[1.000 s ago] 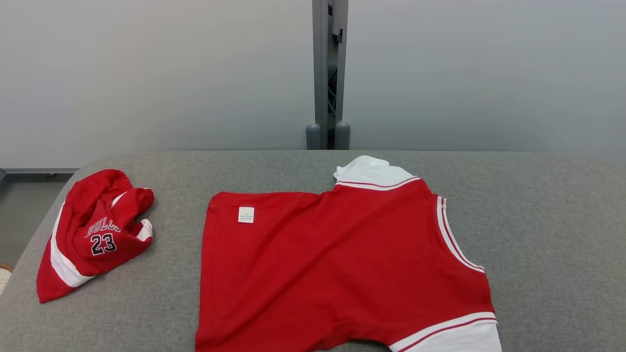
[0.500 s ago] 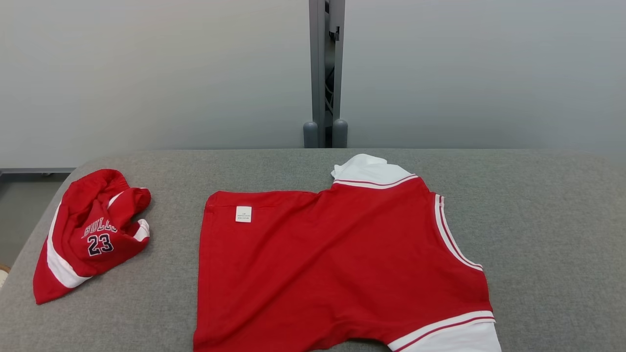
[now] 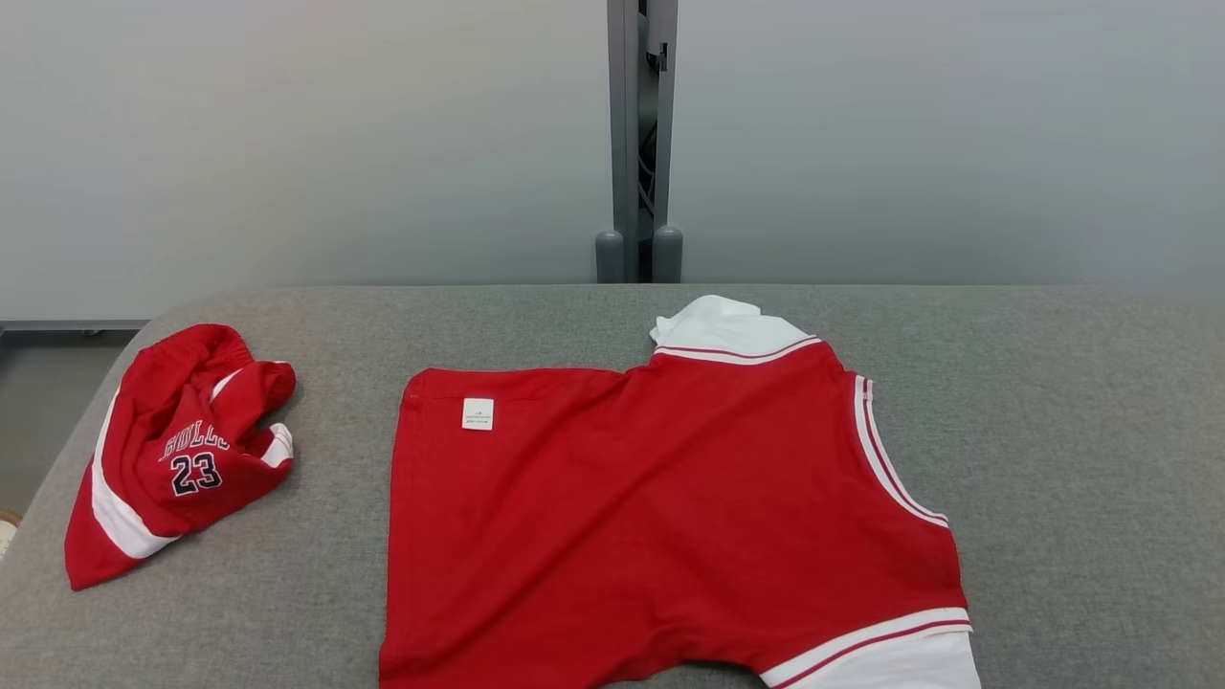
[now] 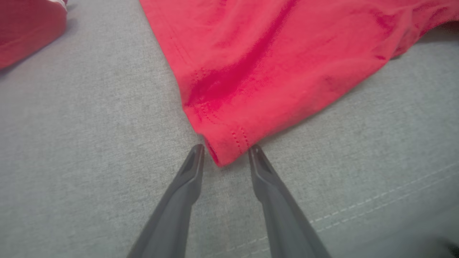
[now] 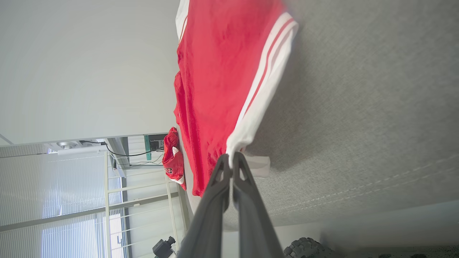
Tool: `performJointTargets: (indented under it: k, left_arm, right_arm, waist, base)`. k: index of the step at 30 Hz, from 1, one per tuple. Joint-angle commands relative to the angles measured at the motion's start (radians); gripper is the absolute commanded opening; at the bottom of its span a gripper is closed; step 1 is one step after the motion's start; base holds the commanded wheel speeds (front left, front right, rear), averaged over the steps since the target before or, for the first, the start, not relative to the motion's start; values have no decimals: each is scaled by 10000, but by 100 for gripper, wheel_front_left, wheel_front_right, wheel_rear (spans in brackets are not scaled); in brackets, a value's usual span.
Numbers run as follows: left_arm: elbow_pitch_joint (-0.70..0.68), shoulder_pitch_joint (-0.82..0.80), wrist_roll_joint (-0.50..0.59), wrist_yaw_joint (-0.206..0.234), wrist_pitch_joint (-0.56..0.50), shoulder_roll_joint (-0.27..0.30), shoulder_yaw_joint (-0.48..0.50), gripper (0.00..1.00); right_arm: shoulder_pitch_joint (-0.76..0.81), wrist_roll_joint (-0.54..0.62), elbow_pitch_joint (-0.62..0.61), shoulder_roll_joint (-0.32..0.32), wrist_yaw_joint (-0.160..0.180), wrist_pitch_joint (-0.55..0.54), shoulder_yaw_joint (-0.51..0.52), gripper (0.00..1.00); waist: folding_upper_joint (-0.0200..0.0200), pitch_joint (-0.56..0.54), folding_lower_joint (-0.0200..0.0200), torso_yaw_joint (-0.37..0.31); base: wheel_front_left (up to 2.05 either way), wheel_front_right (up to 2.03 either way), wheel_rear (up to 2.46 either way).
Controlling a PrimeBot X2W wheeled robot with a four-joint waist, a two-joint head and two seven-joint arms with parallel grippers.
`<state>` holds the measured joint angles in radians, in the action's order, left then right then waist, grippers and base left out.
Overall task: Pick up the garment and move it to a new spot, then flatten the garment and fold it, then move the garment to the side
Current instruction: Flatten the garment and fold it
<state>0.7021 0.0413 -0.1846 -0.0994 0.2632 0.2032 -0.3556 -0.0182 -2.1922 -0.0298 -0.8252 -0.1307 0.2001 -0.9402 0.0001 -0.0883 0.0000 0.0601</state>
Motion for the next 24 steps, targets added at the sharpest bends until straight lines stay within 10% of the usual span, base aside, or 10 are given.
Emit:
performJointTargets:
  k: [1,4,24]
  left_arm:
    - [6,-194,56,-62,4,-16,26,33]
    - [20,-247,86,-164,4,-68,98,0]
    - [-561,3,1970,-142,4,881,-527,0]
  right_arm:
    - [-83,-72,-25,-58,0,37,-18,0]
    - [-117,-74,4,-60,0,44,-55,0]
    - [-224,-31,81,-60,0,-53,-92,0]
  waist:
    - [-1,17,0,12]
    - [-1,41,0,16]
    - [-1,-10,0,55]
  base:
    - [0,0,0]
    - [0,0,0]
    - [0,0,0]
